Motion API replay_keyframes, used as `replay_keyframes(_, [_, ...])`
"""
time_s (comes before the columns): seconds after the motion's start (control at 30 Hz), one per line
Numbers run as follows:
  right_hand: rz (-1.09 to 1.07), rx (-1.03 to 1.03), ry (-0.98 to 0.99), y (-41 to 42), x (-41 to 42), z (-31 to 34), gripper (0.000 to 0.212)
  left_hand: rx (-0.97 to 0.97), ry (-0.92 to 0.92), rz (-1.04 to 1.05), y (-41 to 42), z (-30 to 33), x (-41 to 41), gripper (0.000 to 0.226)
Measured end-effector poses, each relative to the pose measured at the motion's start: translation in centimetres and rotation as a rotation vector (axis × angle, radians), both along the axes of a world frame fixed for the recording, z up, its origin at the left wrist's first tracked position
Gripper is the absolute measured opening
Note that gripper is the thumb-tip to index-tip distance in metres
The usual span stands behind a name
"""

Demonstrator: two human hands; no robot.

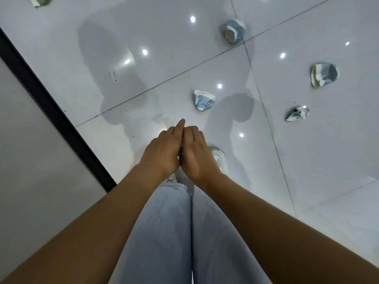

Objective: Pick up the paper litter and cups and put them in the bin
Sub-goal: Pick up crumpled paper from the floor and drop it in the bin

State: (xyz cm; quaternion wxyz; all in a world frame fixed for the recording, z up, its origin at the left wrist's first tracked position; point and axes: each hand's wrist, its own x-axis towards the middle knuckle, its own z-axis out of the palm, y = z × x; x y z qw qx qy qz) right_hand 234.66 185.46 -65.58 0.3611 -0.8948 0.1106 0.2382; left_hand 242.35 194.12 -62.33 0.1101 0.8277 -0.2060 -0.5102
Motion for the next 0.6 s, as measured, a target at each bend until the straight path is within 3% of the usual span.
replay_keyframes(0.17, [-0.095, 0.105, 0.009, -0.8, -0.2, 1.9, 0.049, 0.001, -0.091, -0.086, -0.3, 1.1, 0.1, 0.084])
replay_keyframes(0.3, [-0.073, 0.112, 0.052, -1.8, 0.2, 2.0, 0.063, 0.041, -0.147, -0.098, -0.7, 0.8, 0.5, 0.079])
replay_keyframes(0.6, [-0.043, -0.289, 0.203, -6.8, 4.4, -6.2, 0.070, 0.162, -0.272, -0.092, 0.4, -4.5, 2.7, 0.061])
